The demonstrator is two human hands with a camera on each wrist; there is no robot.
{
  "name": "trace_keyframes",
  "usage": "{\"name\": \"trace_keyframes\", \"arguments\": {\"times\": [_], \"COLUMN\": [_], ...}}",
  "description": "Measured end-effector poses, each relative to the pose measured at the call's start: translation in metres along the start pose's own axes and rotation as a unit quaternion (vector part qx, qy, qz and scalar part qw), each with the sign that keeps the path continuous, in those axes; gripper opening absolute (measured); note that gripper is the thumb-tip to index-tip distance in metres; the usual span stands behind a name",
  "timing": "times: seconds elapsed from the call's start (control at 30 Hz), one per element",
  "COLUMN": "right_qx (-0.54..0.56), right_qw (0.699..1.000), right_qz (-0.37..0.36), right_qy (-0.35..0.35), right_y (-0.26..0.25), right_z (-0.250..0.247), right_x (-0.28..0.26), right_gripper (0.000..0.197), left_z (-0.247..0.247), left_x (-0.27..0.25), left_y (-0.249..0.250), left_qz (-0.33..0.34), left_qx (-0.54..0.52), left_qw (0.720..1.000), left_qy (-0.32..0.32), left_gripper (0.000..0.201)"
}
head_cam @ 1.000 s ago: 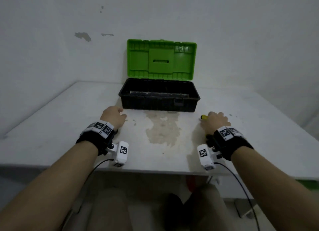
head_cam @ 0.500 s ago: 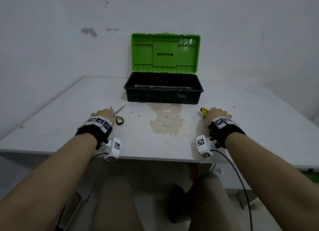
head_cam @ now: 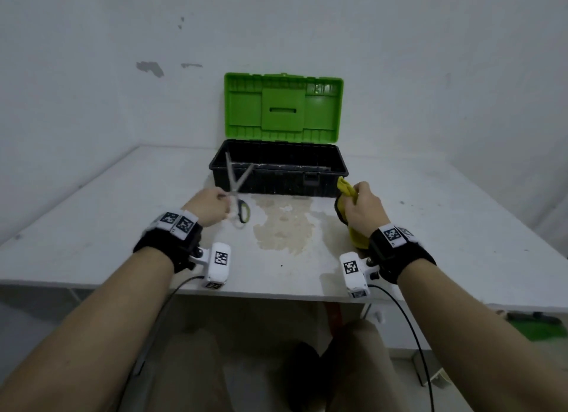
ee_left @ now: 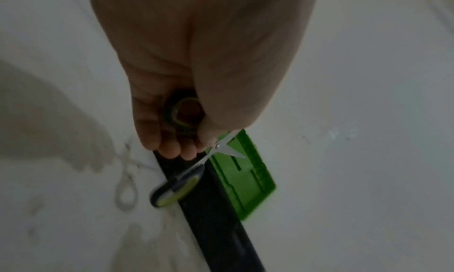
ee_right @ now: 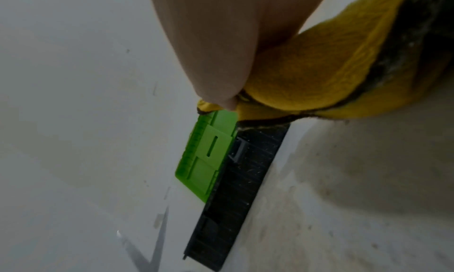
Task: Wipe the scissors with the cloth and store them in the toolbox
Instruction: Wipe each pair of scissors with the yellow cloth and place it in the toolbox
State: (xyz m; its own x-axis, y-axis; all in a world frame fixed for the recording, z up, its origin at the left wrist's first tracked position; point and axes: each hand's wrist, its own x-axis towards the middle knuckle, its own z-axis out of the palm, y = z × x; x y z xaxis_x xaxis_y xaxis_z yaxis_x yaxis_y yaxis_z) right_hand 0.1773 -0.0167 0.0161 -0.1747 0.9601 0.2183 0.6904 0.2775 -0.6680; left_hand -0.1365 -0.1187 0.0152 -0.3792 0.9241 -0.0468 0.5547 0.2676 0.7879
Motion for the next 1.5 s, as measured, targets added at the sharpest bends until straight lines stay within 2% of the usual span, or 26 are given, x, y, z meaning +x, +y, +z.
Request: {"name": "trace_keyframes", "arguments": {"times": [0.07,0.2,0.23,0.33,0.43,0.57,0.67,0.77,0.83,0.93,1.03,1.13,1.3,1.43,1.5], "right_qx": [0.037,0.102,0.114,0.136,0.14,0.164,0.216,0.26,0.242,0.136,0.079,0.029,0.018,0.007,-0.004], "right_qw": [0.999,0.994,0.992,0.988,0.983,0.977,0.966,0.958,0.967,0.99,0.995,0.993,0.978,0.968,0.962], "right_qz": [-0.023,-0.041,-0.043,-0.058,-0.084,-0.09,-0.081,-0.037,-0.021,-0.03,-0.037,-0.101,-0.199,-0.251,-0.273], "right_qy": [-0.014,-0.029,-0.031,-0.051,-0.081,-0.101,-0.118,-0.115,-0.072,0.002,-0.046,-0.053,0.063,-0.004,-0.025], "right_y": [-0.004,-0.005,-0.004,-0.001,-0.003,-0.007,-0.01,-0.013,-0.013,-0.012,-0.014,-0.014,-0.017,-0.018,-0.014], "right_z": [-0.006,-0.014,-0.016,-0.019,-0.02,-0.017,-0.012,-0.011,-0.011,-0.013,-0.011,0.0,0.012,0.016,0.02], "right_x": [-0.007,-0.013,-0.014,-0.021,-0.029,-0.032,-0.032,-0.028,-0.024,-0.023,-0.028,-0.033,-0.042,-0.046,-0.051], "right_gripper": [0.023,0.024,0.025,0.032,0.032,0.02,0.009,0.016,0.025,0.024,0.023,0.024,0.026,0.019,0.023], "left_z": [0.026,0.066,0.072,0.09,0.103,0.114,0.116,0.114,0.111,0.108,0.107,0.107,0.112,0.11,0.107], "left_x": [-0.009,-0.03,-0.033,-0.042,-0.046,-0.046,-0.045,-0.042,-0.042,-0.043,-0.043,-0.043,-0.048,-0.049,-0.048], "left_y": [0.017,0.04,0.042,0.041,0.041,0.043,0.043,0.043,0.042,0.041,0.038,0.038,0.039,0.043,0.046], "left_qz": [0.016,0.027,0.029,0.051,0.061,0.051,0.045,0.035,0.036,0.032,0.015,0.001,-0.012,0.0,0.012], "left_qx": [-0.117,-0.195,-0.199,-0.194,-0.224,-0.245,-0.243,-0.25,-0.25,-0.243,-0.243,-0.252,-0.255,-0.255,-0.252], "left_qw": [0.993,0.977,0.977,0.976,0.967,0.962,0.963,0.963,0.962,0.964,0.963,0.959,0.955,0.954,0.955], "left_qy": [-0.028,-0.076,-0.073,-0.084,-0.101,-0.107,-0.108,-0.099,-0.099,-0.108,-0.117,-0.132,-0.148,-0.155,-0.158], "left_gripper": [0.016,0.011,0.007,0.019,0.02,0.019,0.021,0.02,0.02,0.019,0.018,0.015,0.014,0.015,0.017]}}
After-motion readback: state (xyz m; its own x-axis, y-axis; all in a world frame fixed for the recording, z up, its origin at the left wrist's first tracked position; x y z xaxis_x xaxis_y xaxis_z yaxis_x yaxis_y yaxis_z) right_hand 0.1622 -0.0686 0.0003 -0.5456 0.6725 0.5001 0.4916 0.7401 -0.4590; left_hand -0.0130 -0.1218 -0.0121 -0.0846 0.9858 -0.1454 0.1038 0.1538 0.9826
